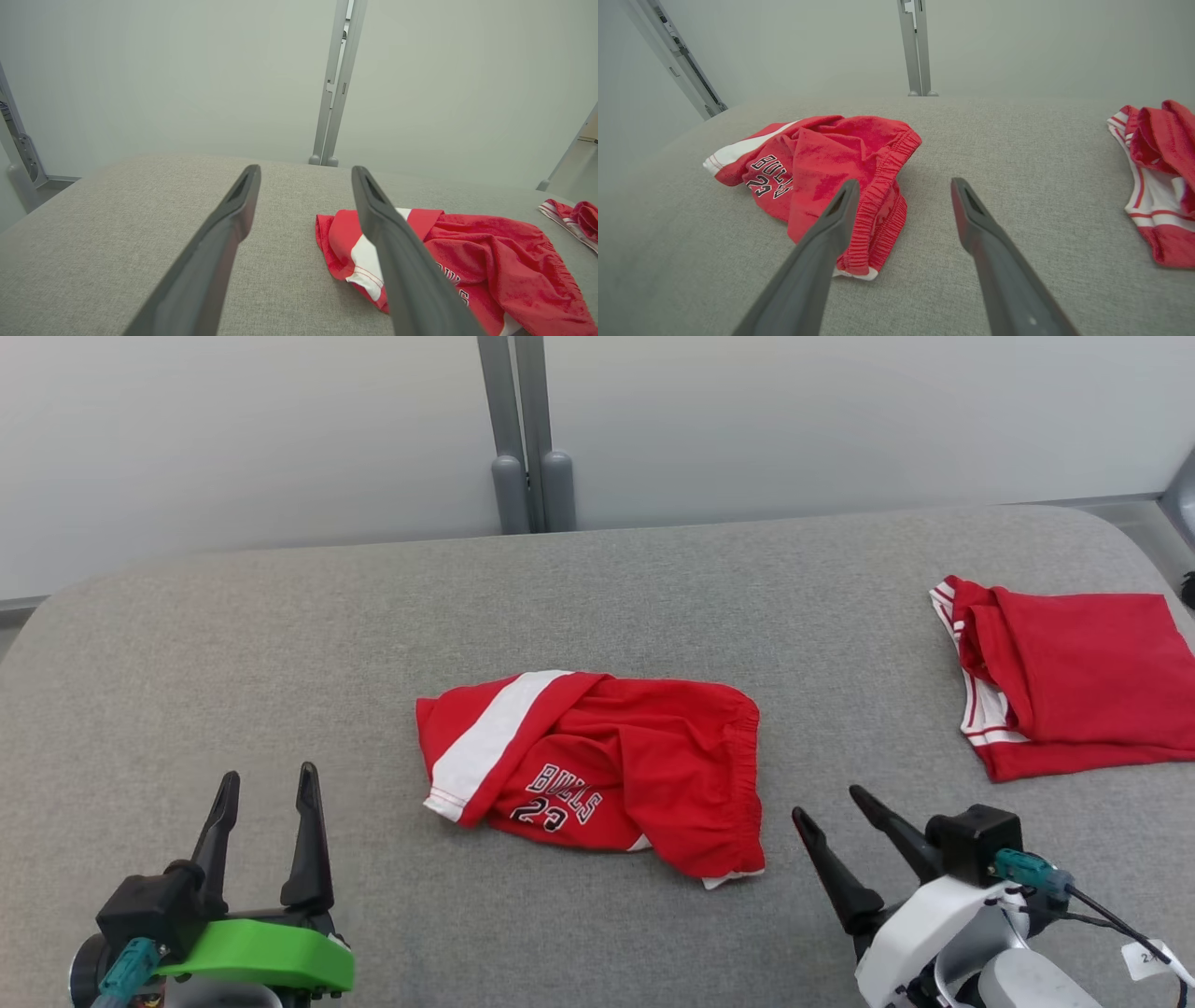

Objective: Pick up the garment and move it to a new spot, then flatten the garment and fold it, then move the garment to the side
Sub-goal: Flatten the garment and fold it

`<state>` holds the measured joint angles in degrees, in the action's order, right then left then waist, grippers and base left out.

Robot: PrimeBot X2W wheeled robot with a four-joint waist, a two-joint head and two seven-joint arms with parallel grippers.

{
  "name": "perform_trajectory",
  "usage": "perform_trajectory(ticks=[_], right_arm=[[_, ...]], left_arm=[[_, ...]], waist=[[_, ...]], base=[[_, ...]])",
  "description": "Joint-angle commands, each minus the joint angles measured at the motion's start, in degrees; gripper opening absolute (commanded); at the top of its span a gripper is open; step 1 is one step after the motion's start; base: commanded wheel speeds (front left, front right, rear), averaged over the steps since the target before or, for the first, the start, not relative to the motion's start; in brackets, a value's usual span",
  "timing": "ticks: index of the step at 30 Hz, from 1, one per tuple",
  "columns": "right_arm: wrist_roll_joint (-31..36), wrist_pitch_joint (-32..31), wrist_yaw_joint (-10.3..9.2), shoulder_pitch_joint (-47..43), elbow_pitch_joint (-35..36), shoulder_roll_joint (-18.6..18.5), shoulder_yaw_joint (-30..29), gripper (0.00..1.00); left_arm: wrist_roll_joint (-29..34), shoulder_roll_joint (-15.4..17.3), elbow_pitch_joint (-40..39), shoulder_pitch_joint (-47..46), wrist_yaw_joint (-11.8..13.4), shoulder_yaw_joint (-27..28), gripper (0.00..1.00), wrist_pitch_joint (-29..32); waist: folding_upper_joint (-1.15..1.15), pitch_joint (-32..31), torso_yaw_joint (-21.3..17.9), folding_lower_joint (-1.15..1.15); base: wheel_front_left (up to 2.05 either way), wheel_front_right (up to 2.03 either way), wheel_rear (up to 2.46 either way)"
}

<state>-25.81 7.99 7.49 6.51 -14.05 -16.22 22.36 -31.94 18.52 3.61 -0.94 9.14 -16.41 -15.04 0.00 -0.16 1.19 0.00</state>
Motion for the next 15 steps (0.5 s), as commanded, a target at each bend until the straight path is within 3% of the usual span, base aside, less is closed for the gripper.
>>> perform_trajectory(ticks=[1, 7, 15], right_arm=[[-1.60, -1.51, 0.00, 0.99, -0.55, -0.66, 1.49, 1.00], [-6.79, -7.77, -0.01, 2.99, -3.05, -2.44, 6.60, 1.00], [-8.37, -12.02, 0.00, 4.58, -8.07, -2.07, 8.03, 1.00]], left_arm=[[0.47, -0.03, 0.15, 0.32, -0.03, 0.47, 1.00, -0.16], [0.21, -0.46, 0.71, 0.24, -0.36, 0.52, 1.00, -0.16], [-0.06, -0.41, 1.58, -0.42, -0.58, 0.58, 1.00, -0.16]], waist=[[0.00, 0.07, 1.54, 0.00], [0.00, 0.73, 4.85, 0.00], [0.00, 1.59, 7.45, 0.00]], base=[[0.00, 0.00, 0.00], [0.00, 0.00, 0.00], [0.00, 0.00, 0.00]])
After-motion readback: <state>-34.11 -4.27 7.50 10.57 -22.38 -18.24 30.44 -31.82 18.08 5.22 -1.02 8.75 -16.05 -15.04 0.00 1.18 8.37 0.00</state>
